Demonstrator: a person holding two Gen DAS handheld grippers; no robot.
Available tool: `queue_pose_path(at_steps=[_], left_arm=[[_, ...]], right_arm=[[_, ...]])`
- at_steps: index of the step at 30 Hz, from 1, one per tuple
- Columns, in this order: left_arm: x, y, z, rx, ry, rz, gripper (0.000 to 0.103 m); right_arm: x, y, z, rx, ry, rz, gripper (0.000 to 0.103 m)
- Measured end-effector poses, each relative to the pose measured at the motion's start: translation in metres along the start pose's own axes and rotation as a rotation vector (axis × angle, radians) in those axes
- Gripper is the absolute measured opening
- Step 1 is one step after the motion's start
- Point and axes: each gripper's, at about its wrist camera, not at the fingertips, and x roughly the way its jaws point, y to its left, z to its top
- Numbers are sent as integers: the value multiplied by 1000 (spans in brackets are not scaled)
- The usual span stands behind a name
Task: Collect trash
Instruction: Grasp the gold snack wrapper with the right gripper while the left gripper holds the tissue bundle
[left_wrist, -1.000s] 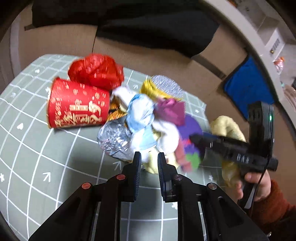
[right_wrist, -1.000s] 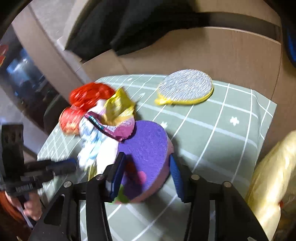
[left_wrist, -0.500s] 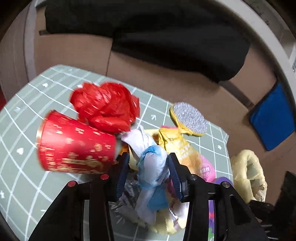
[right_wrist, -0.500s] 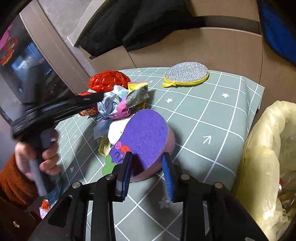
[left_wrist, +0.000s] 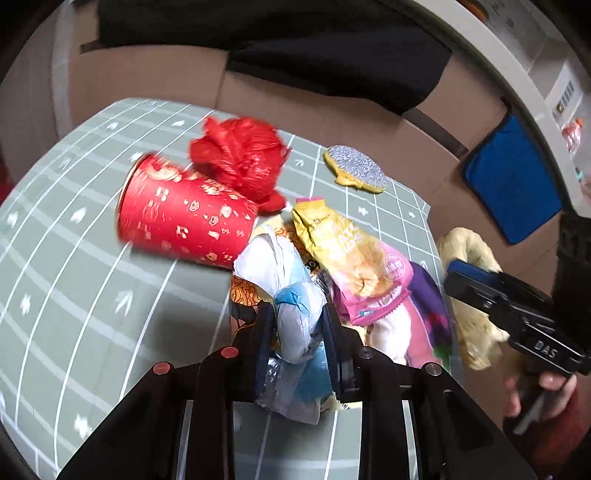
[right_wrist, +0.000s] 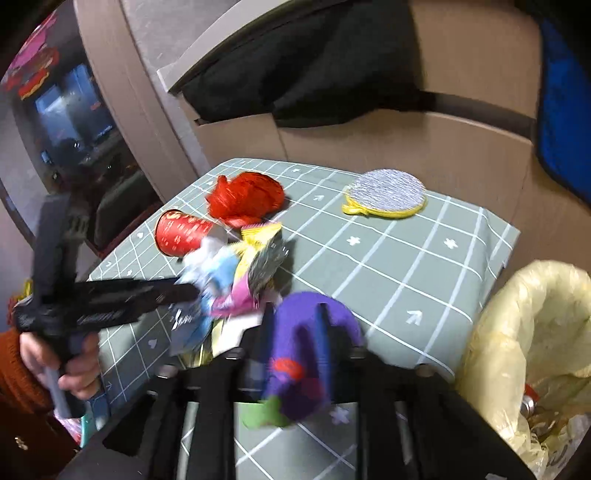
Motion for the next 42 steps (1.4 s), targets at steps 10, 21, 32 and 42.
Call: queue_pose_path(at_steps=[10, 21, 32, 42], left_arm=[[-45, 18, -9, -59, -87, -39, 27], [-72, 20, 2, -102, -170, -126, 27], [-57, -16, 10, 18, -132, -106, 42], [-48, -39, -6, 147, -121, -20, 51]], right_arm=[[79, 48, 11, -124, 172, 61, 36], [10, 52, 33, -163, -26, 9, 9], [-34, 27, 22, -119, -87, -59, 9], [-40, 10, 8, -67, -80, -70, 9]])
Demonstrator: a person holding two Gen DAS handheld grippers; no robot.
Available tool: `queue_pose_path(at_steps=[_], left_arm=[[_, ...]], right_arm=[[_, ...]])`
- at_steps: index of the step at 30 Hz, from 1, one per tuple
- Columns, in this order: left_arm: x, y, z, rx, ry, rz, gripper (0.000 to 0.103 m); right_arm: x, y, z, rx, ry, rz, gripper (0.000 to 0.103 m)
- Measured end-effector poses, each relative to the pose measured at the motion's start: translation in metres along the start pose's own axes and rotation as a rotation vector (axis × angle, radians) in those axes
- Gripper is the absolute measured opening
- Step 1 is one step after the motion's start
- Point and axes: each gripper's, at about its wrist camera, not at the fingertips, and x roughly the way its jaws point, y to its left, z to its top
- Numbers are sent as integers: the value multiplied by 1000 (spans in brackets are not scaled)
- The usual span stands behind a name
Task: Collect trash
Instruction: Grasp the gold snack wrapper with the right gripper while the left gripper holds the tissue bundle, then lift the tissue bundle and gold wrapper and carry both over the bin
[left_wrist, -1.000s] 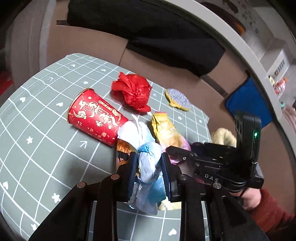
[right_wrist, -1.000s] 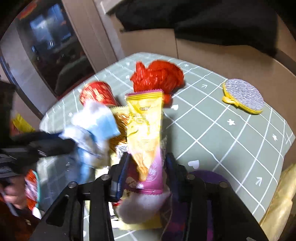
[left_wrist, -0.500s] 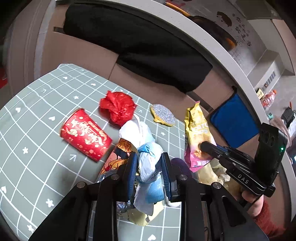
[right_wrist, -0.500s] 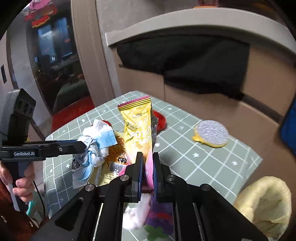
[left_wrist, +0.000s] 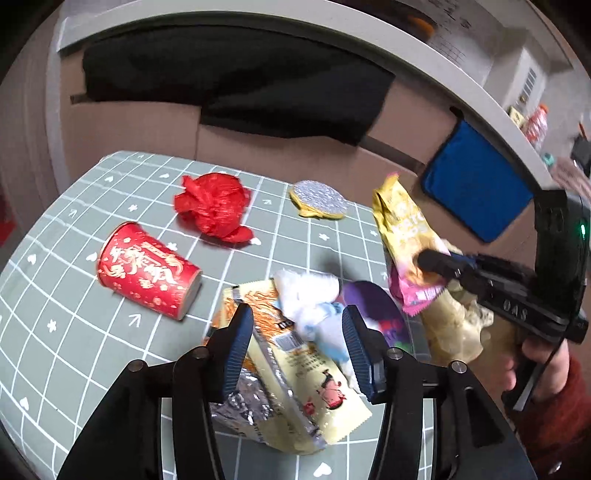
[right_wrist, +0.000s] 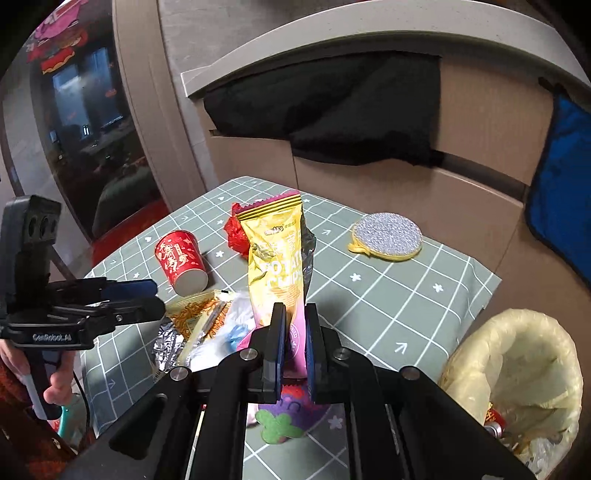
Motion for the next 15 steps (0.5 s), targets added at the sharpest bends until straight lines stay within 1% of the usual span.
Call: queue_pose_path(at_steps=[2, 4, 8, 13, 14, 15], left_arm=[[5, -8, -1, 29, 18, -16, 51], [14, -15, -1, 34, 45, -17, 51], [40, -15, 3, -43, 98, -5, 51], [76, -13, 2, -127, 188, 60, 51], [83, -13, 1, -135, 215, 67, 49], [88, -13, -1, -146, 236, 59, 46]], right_arm=[[-3, -4, -1, 18, -12, -5, 9], [-7, -9, -1, 37, -23, -12, 9], [-14, -18, -3, 57, -32, -22, 9], [-23, -28, -11, 83, -41, -27, 9], [-25, -29, -13, 86, -41, -27, 9], [-26, -31, -14, 90, -40, -28, 9]])
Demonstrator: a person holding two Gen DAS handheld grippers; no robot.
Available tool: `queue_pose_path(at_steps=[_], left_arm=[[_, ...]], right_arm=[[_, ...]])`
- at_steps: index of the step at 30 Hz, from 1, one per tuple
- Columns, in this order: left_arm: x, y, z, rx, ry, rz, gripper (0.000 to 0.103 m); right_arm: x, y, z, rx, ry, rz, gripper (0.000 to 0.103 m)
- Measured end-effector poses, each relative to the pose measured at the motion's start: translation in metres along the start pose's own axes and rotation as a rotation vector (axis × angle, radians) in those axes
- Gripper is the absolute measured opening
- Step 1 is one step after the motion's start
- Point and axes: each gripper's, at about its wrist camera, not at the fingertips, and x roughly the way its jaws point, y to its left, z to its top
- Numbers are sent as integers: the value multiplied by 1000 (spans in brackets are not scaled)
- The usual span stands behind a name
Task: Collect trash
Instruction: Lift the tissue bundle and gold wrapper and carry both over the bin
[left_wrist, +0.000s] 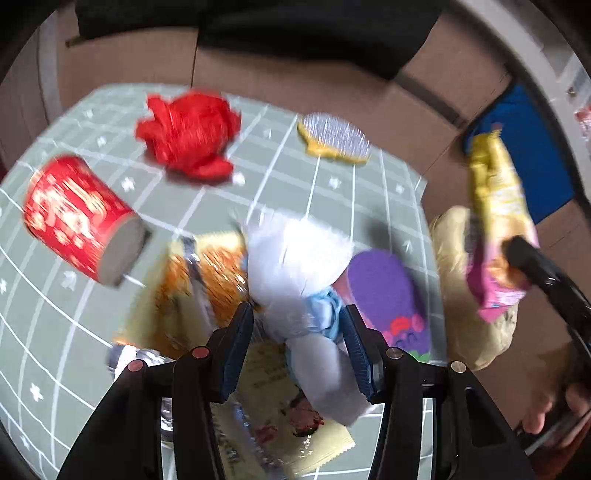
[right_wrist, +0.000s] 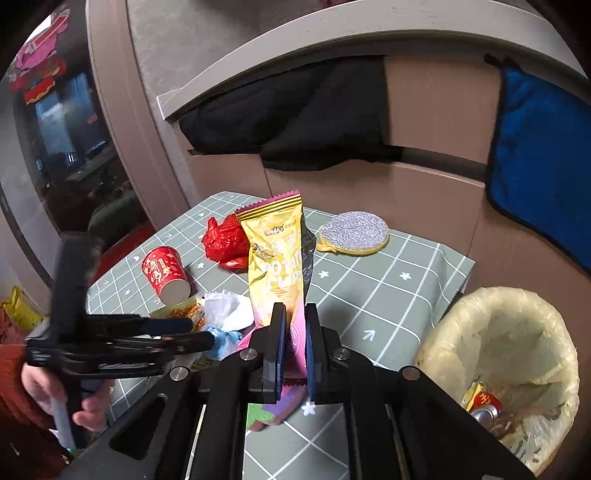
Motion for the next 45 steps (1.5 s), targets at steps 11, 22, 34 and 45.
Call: queue_pose_path(at_steps=[11, 22, 34, 45], left_arm=[[-73, -43, 2, 177, -273, 48, 37], [-155, -116, 17, 298, -520, -80, 37], [-126, -207, 23, 400, -482, -255, 37], [-31, -256, 23, 440, -333, -270, 37]], right_arm=[[-31, -11, -1, 16, -66, -7, 9], [-110, -9, 24, -27, -243, -89, 9], [-187, -66, 9, 33, -333, -267, 9], [-170, -132, -21, 168, -267, -316, 9]])
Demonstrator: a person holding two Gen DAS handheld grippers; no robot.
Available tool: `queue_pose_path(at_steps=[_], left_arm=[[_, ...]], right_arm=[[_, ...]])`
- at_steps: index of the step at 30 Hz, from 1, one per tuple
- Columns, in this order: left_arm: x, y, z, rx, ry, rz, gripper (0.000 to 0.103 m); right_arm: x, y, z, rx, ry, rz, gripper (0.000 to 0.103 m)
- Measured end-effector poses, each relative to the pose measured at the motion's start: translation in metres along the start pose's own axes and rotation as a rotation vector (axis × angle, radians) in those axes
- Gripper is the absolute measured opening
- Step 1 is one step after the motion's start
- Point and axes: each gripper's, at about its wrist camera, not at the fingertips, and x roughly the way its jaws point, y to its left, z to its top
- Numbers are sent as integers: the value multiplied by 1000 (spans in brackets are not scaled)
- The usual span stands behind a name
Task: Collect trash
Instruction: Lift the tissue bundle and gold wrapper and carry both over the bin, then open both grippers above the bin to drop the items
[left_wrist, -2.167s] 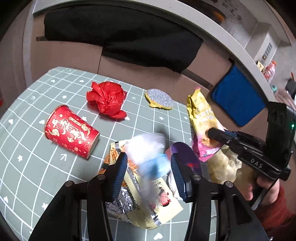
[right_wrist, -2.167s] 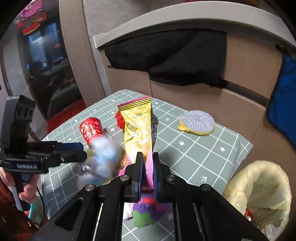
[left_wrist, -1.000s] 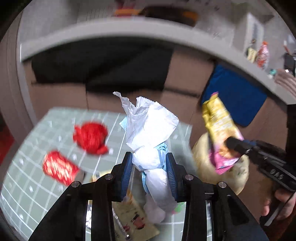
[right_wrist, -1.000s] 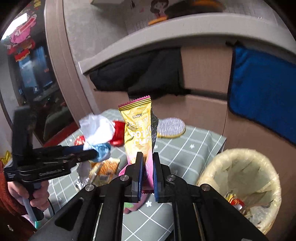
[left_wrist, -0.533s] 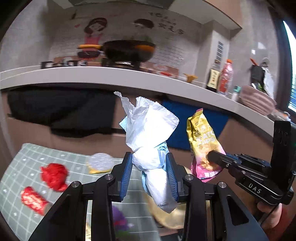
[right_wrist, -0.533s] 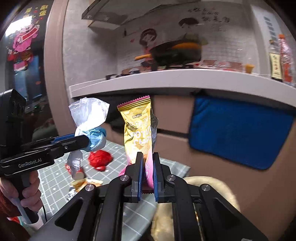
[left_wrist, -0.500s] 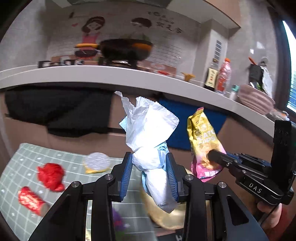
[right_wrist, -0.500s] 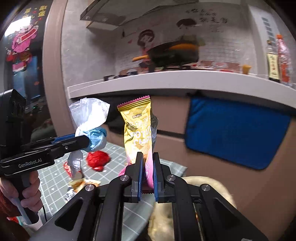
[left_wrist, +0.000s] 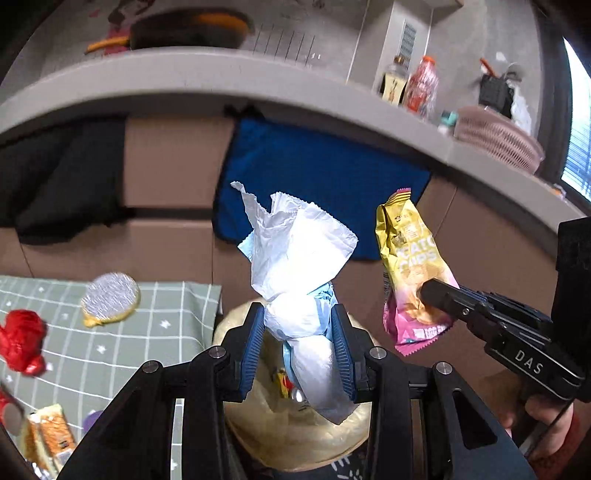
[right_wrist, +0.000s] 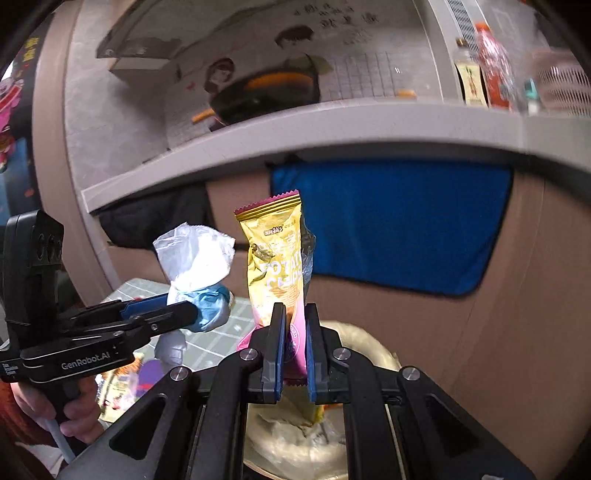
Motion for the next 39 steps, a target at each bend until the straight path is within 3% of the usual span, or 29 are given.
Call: queue_pose_path(at_steps=[5, 17, 20, 23, 24, 26, 27, 33, 39], left_arm=[[36, 8, -13, -26, 80, 5, 37], [74, 17, -32, -57, 191, -13, 38], [80, 19, -33, -73, 213, -54, 38], [83, 24, -33, -87, 231, -122, 45], [82, 25, -32, -94, 229, -119, 46], [75, 32, -30, -121, 218, -88, 47], [72, 35, -28, -134, 210, -78, 48], [38, 55, -19, -205, 147, -53, 48], [-28, 92, -2, -262, 64, 18, 48]], right_arm=[[25, -18, -12, 44, 55, -2, 9], [71, -41, -36, 102, 166, -6, 9], [77, -46, -41, 113, 184, -6, 10], [80, -48, -43, 137, 192, -3, 12], [81, -49, -43, 145, 196, -9, 15], [82, -49, -43, 155, 203, -23, 33], [82, -49, -43, 160, 204, -27, 35], [73, -37, -34, 137, 185, -47, 35], [61, -14, -17, 97, 144, -32, 36]])
